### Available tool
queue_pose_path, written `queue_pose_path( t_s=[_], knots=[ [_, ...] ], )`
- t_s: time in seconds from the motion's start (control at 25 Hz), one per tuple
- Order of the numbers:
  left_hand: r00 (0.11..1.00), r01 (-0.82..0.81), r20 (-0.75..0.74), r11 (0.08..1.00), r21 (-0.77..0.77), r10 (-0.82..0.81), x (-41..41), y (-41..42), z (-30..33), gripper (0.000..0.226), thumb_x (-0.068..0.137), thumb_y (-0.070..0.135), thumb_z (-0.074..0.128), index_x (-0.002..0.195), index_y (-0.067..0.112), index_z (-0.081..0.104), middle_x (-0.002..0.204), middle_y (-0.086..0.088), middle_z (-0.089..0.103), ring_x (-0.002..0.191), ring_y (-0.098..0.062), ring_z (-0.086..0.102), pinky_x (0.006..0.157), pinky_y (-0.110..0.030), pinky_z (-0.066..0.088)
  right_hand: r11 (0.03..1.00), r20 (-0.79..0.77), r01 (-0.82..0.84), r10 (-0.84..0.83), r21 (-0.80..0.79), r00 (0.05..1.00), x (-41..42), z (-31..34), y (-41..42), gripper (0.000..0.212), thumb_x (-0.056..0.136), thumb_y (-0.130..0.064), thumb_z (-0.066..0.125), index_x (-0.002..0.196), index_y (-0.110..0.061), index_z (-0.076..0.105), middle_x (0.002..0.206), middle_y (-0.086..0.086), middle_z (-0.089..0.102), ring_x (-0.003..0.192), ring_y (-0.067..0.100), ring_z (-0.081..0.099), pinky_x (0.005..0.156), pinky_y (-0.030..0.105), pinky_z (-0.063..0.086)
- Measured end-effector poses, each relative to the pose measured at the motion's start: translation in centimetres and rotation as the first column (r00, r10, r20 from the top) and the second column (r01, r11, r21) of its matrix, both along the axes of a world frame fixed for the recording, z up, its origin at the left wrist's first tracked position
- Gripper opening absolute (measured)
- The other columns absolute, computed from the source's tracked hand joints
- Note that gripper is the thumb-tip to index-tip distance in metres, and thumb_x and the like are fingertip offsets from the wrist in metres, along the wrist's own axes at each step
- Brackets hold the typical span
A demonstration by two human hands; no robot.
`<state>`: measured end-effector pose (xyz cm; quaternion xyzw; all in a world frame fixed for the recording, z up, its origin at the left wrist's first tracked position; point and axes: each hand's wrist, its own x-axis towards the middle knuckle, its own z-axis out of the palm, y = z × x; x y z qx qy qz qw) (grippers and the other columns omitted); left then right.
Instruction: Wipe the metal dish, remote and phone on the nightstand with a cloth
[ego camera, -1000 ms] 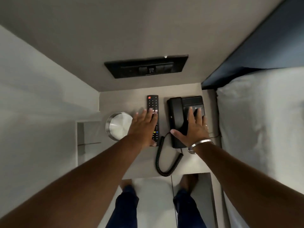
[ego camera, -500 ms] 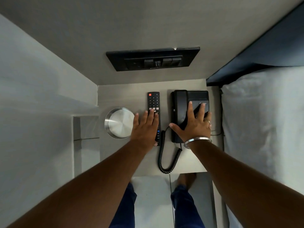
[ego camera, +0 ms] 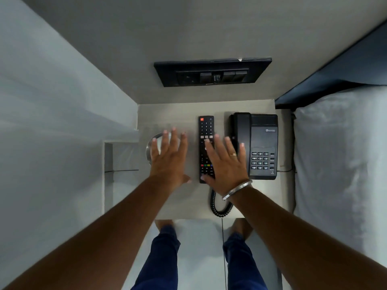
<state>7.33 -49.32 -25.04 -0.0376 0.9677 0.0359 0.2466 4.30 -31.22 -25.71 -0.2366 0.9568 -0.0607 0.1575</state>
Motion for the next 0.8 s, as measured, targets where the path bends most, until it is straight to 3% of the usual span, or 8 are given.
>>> queue_pose_path(
  t_s=[0.2,0.44,0.6,0.72,0.8],
  knots=[
    [0.981,-0.112,0.163,0.993,0.024,0.106,0.6,-5.3,0.1,0.144,0.059,0.062,0.086,0.156,0.012,-0.009,0.167,-0.011,-0.007,0.152,-0.035,-0.001,0.12,-0.058,0.015,0.984,0.169,-0.048,0.019,0.169,0.985,0.3,-2.2,-2.0,0.107,0.069,-0.062,0.064,0.15,-0.024,0.004,0.161,0.01,0.003,0.147,0.033,0.001,0.113,0.059,-0.005],
    [0.986,-0.164,0.03,0.982,0.099,0.161,0.4,-5.9,-0.5,0.138,0.057,0.055,0.09,0.157,0.011,0.005,0.165,-0.008,0.017,0.147,-0.029,0.026,0.11,-0.05,0.038,0.969,0.134,-0.07,0.039,0.237,0.99,0.9,-2.9,-2.1,0.101,0.071,-0.061,0.064,0.149,-0.027,0.009,0.162,0.008,0.004,0.147,0.033,0.006,0.114,0.059,-0.001],
    [0.988,-0.155,0.025,0.983,0.102,0.154,0.4,-5.9,-0.6,0.14,0.056,0.056,0.09,0.157,0.014,0.002,0.166,-0.006,0.015,0.147,-0.029,0.025,0.11,-0.051,0.038,0.973,0.176,-0.055,0.015,0.224,0.984,1.5,-2.9,-2.4,0.101,0.072,-0.059,0.066,0.149,-0.028,0.009,0.162,0.007,0.002,0.146,0.034,0.007,0.115,0.06,0.004],
    [0.986,-0.159,0.06,0.981,0.108,0.153,0.5,-6.1,-0.3,0.144,0.057,0.059,0.088,0.157,0.017,-0.006,0.167,-0.009,0.002,0.152,-0.033,0.008,0.118,-0.056,0.023,0.985,0.179,-0.045,0.015,0.165,0.984,1.3,-1.7,-2.4,0.101,0.074,-0.058,0.064,0.15,-0.028,0.004,0.162,0.007,0.0,0.146,0.035,0.004,0.116,0.059,0.008],
    [0.987,-0.158,0.033,0.983,0.092,0.156,0.5,-5.5,1.1,0.145,0.059,0.06,0.086,0.156,0.019,-0.013,0.167,-0.011,-0.011,0.152,-0.035,-0.006,0.12,-0.058,0.011,0.998,0.095,0.001,-0.007,0.064,0.995,0.6,1.1,-2.2,0.098,0.078,-0.057,0.06,0.15,-0.025,0.001,0.162,0.007,0.002,0.146,0.034,0.006,0.117,0.056,0.01]
  ],
)
